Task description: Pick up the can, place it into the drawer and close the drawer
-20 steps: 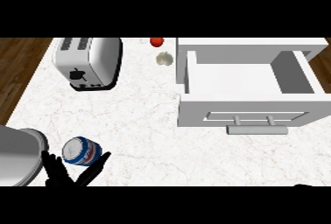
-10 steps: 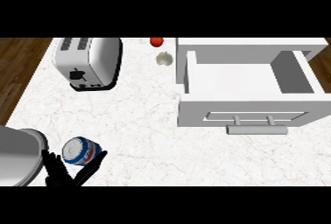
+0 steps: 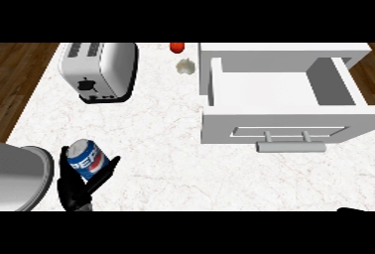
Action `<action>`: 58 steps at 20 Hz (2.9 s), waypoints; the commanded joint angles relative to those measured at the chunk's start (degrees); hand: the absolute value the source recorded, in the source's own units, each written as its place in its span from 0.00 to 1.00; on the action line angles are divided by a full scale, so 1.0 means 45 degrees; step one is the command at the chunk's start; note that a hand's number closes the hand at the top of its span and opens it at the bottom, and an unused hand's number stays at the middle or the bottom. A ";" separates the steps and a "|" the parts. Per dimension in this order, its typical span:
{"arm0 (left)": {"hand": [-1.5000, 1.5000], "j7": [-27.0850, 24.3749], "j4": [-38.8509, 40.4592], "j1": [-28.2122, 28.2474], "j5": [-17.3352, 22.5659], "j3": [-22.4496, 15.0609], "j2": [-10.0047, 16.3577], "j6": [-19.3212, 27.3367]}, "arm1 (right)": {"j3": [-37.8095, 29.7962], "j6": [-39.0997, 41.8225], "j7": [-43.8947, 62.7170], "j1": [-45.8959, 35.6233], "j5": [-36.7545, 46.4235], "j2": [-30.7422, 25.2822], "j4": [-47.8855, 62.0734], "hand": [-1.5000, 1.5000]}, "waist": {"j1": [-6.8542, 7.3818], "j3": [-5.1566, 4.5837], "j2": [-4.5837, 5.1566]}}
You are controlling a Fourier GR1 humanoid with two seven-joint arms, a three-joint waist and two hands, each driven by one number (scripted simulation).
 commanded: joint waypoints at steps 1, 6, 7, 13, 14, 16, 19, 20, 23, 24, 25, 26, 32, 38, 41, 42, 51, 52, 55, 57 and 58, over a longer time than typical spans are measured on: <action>1.00 -0.0934 0.1630 -0.0874 0.0329 0.0595 0.0107 -0.1429 | 0.0070 -0.0061 -0.0436 0.0315 0.0304 0.0438 0.0110 0.00 | -0.0023 -0.0003 0.0007; 1.00 -0.0807 0.1041 -0.1195 -0.0004 0.0126 -0.0243 -0.1294 | 0.0953 -0.0654 0.0059 -0.0701 0.1608 0.0540 0.0274 0.00 | 0.0040 -0.0002 0.0012; 1.00 -0.0736 0.1166 -0.1060 0.0160 0.0371 0.0115 -0.1881 | -0.0188 0.0039 -0.0207 -0.0431 0.0152 0.0034 0.0496 0.00 | 0.0012 0.0001 0.0002; 1.00 0.0102 0.1991 -0.2945 -0.0691 -0.0626 0.0578 -0.2542 | -0.0145 0.0232 -0.0734 -0.0078 0.0327 0.0155 0.0752 0.00 | -0.0162 0.0006 0.0029; 1.00 -0.0307 0.2606 -0.3013 -0.0878 -0.0919 0.0512 -0.3399 | -0.0217 0.0014 0.0324 -0.0256 0.0022 -0.0061 -0.0324 0.00 | -0.0320 -0.0019 0.0037; 1.00 0.0418 0.2650 -0.4173 -0.1327 -0.1707 0.0491 -0.3975 | -0.0095 0.0092 -0.0151 -0.0486 0.0220 -0.0018 0.0460 0.00 | -0.0429 -0.0010 0.0096; 1.00 0.1042 0.3318 -0.5455 -0.1526 -0.2066 0.0510 -0.4949 | 0.0101 -0.0121 0.0194 -0.0633 0.0415 0.0023 -0.0126 0.00 | -0.0356 -0.0015 0.0069; 1.00 0.0804 0.3774 -0.5932 -0.1272 -0.1711 0.0721 -0.5590 | 0.0031 0.0105 0.0039 -0.0315 0.0369 -0.0034 -0.0087 0.00 | -0.0375 -0.0017 0.0082; 1.00 0.0839 0.4137 -0.6731 -0.1555 -0.1798 -0.0009 -0.5158 | 0.0005 -0.0045 -0.0119 -0.0539 0.0810 -0.0068 0.0254 0.00 | -0.0162 -0.0004 0.0042; 1.00 0.0971 0.3715 -0.6569 -0.1539 -0.1845 0.0352 -0.5711 | -0.0568 -0.0296 -0.0012 -0.1117 0.0379 -0.0277 0.0628 0.00 | -0.0081 0.0000 0.0024; 1.00 0.0953 0.4126 -0.6721 -0.1688 -0.1826 0.0288 -0.5714 | -0.0271 0.0237 -0.0112 0.0177 0.0208 0.0051 -0.0431 0.00 | -0.0146 -0.0001 0.0014; 1.00 0.1252 0.4418 -0.7257 -0.1798 -0.1796 0.0333 -0.5620 | -0.0015 -0.0292 0.0177 -0.0283 0.0635 0.0269 -0.0349 0.00 | -0.0132 -0.0003 0.0026; 1.00 0.3447 0.1222 -0.7610 -0.2502 -0.2878 -0.0560 -0.3903 | -0.0427 -0.0407 0.0451 -0.0907 0.0532 -0.0151 -0.0002 0.00 | 0.0041 0.0008 -0.0031; 1.00 0.6140 -0.0543 -0.8843 -0.2694 -0.3094 -0.0697 -0.3179 | -0.0239 -0.0383 0.0087 -0.0587 0.0912 0.0094 -0.0218 0.00 | 0.0042 0.0009 -0.0042; 1.00 0.8184 -0.1450 -1.0034 -0.2444 -0.2959 -0.0461 -0.3047 | -0.0988 0.0099 0.0068 -0.0361 -0.0058 -0.0297 0.0174 0.00 | 0.0012 0.0018 -0.0065; 1.00 0.7472 -0.0658 -1.0403 -0.2728 -0.2961 -0.0756 -0.3062 | -0.0016 -0.0465 0.0815 -0.0372 0.0775 0.0246 -0.1029 0.00 | -0.0080 0.0004 -0.0015; 1.00 1.0471 -0.0236 -1.4027 -0.3334 -0.2599 -0.0671 -0.1897 | -0.0446 -0.0164 0.0573 -0.0720 0.0370 -0.0142 -0.0301 0.00 | -0.0191 0.0011 0.0026; 1.00 1.0472 -0.0174 -1.4071 -0.3187 -0.3262 -0.0861 -0.1245 | -0.0360 -0.0353 0.1145 -0.0496 0.0363 -0.0050 -0.1467 0.00 | -0.0283 0.0008 0.0008; 1.00 1.0448 0.0628 -1.5135 -0.2830 -0.3410 -0.0864 -0.0971 | -0.0604 -0.0398 0.1398 -0.1306 0.0319 -0.0539 -0.0620 0.00 | -0.0263 0.0009 0.0034; 1.00 1.0926 0.0817 -1.5455 -0.3338 -0.2763 -0.0795 -0.1618 | -0.0438 -0.0435 0.1175 -0.0965 0.0546 -0.0226 -0.0571 0.00 | -0.0136 0.0008 0.0014; 1.00 0.9658 0.2336 -1.5739 -0.2696 -0.3084 -0.0867 -0.1521 | -0.0399 -0.0256 0.0162 -0.0568 0.0704 0.0075 -0.0426 0.00 | -0.0430 0.0016 0.0093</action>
